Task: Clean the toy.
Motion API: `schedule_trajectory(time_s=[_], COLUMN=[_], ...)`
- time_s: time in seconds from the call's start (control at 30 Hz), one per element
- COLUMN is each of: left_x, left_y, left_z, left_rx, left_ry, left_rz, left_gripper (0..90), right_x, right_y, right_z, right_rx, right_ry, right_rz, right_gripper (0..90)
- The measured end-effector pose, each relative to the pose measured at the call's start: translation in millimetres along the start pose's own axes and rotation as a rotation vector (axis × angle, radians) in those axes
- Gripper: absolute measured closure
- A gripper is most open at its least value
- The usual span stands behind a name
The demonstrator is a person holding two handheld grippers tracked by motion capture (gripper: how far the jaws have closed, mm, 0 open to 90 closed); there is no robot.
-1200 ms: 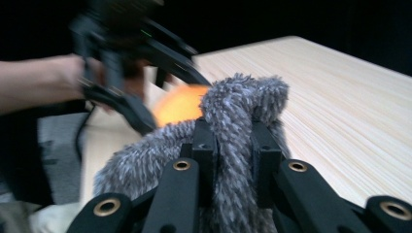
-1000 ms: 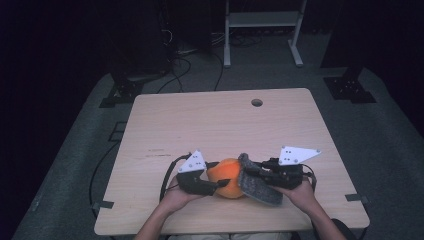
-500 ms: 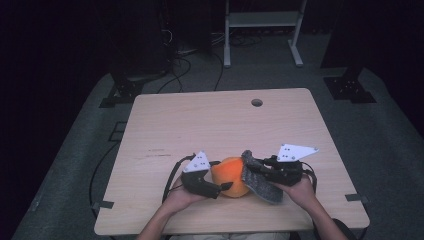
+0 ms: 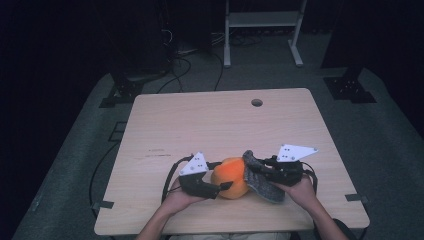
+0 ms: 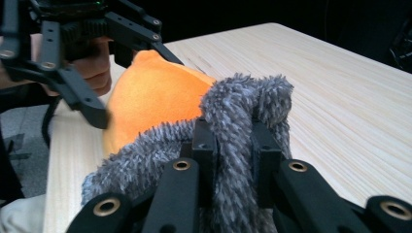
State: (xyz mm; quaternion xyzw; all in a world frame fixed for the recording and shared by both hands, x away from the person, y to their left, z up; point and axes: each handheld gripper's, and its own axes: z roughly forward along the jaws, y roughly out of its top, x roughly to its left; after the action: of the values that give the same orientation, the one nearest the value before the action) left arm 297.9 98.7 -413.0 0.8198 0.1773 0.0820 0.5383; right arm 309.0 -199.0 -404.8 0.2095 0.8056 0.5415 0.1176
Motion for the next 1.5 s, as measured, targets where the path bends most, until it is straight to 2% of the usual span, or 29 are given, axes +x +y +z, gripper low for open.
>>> schedule_trajectory(time_s=[0.07, 0.1, 0.17, 0.27, 0.33, 0.37, 0.4, 0.43, 0.5, 0.57, 0.63, 0.73, 0.83, 0.87, 0.9, 0.97, 1.03, 1.07, 1.13, 1.2, 1.27, 1.33, 1.43, 1.5], left_x=[2.4, 4.6, 7.6, 4.0, 0.1, -2.6, -3.8, -3.2, -2.2, -2.4, -4.1, -8.1, -10.2, -10.0, -9.4, -8.4, -8.5, -8.9, -9.8, -10.8, -10.8, -7.6, -3.5, -5.2], left_y=[-2.0, -3.4, -6.9, -7.9, -6.6, -5.7, -5.3, -5.6, -7.1, -6.8, -6.2, -5.3, -2.4, -1.3, -0.3, 0.4, -1.5, -2.1, -2.3, -3.5, -4.9, -4.8, -4.3, -5.6], left_z=[1.7, 3.7, 6.8, 9.3, 13.0, 14.3, 14.1, 12.7, 11.8, 13.2, 15.6, 17.1, 13.9, 11.5, 9.0, 8.0, 11.2, 13.2, 14.5, 13.8, 12.3, 8.7, 6.0, 7.8], left_rx=[0.027, 0.05, 0.061, 0.047, 0.047, 0.054, 0.059, 0.061, 0.053, 0.053, 0.054, 0.05, 0.026, 0.014, 0.005, 0.014, 0.027, 0.037, 0.052, 0.059, 0.064, 0.06, 0.045, 0.047], left_ry=[0.026, 0.03, 0.011, 0.026, 0.033, 0.033, 0.038, 0.032, 0.015, 0.003, 0.014, 0.055, 0.09, 0.099, 0.112, 0.128, 0.116, 0.102, 0.084, 0.077, 0.076, 0.057, 0.043, 0.05], left_rz=[0.0, -0.018, -0.047, -0.022, -0.009, 0.004, 0.016, 0.014, 0.002, -0.003, 0.009, 0.041, 0.05, 0.05, 0.049, 0.048, 0.037, 0.036, 0.052, 0.064, 0.072, 0.058, 0.032, 0.049], left_gripper=[18.5, 15.2, 13.7, 26.1, 30.3, 31.1, 31.2, 31.1, 30.0, 26.4, 25.0, 31.9, 38.2, 38.9, 39.4, 38.8, 35.5, 32.6, 28.4, 28.3, 29.7, 29.4, 27.0, 29.6], right_x=[-2.1, -2.5, -1.8, 6.2, 14.6, 19.8, 23.6, 24.1, 16.5, 9.4, 5.0, 12.2, 26.4, 29.2, 27.9, 18.4, 10.3, 9.4, 13.8, 19.2, 22.1, 17.6, 13.1, 12.2], right_y=[-0.8, -1.0, -0.8, 2.8, 8.1, 10.9, 12.8, 13.1, 10.7, 7.7, 4.8, 6.5, 13.4, 15.6, 16.7, 13.9, 6.9, 4.6, 6.0, 8.8, 10.3, 8.6, 6.0, 5.3], right_z=[-0.4, -0.5, -0.5, -0.6, 0.9, 3.4, 6.1, 7.3, 5.1, 1.0, -2.5, -3.1, 2.2, 3.0, 2.8, 1.7, 4.4, 5.5, 6.1, 6.1, 8.6, 9.6, 7.8, 6.2], right_rx=[0.001, 0.0, 0.0, -0.014, -0.048, -0.046, -0.032, -0.026, -0.033, -0.022, -0.01, -0.015, -0.038, -0.036, -0.042, -0.03, 0.014, 0.021, 0.021, 0.0, 0.004, 0.005, 0.014, 0.01], right_ry=[-0.001, 0.001, 0.005, 0.028, 0.088, 0.098, 0.092, 0.084, 0.083, 0.041, 0.012, 0.025, 0.082, 0.073, 0.065, 0.038, 0.015, 0.018, 0.023, 0.047, 0.055, 0.059, 0.033, 0.037], right_rz=[0.008, 0.01, 0.01, -0.004, -0.016, -0.04, -0.071, -0.08, -0.042, -0.029, -0.019, -0.032, -0.073, -0.093, -0.091, -0.049, -0.037, -0.028, -0.042, -0.05, -0.062, -0.046, -0.038, -0.027], right_gripper=[76.3, 76.3, 76.3, 76.4, 76.4, 76.3, 76.3, 76.4, 76.4, 76.4, 76.4, 76.4, 76.3, 76.3, 76.3, 76.4, 76.4, 76.3, 76.3, 76.3, 76.3, 76.3, 76.3, 76.3])
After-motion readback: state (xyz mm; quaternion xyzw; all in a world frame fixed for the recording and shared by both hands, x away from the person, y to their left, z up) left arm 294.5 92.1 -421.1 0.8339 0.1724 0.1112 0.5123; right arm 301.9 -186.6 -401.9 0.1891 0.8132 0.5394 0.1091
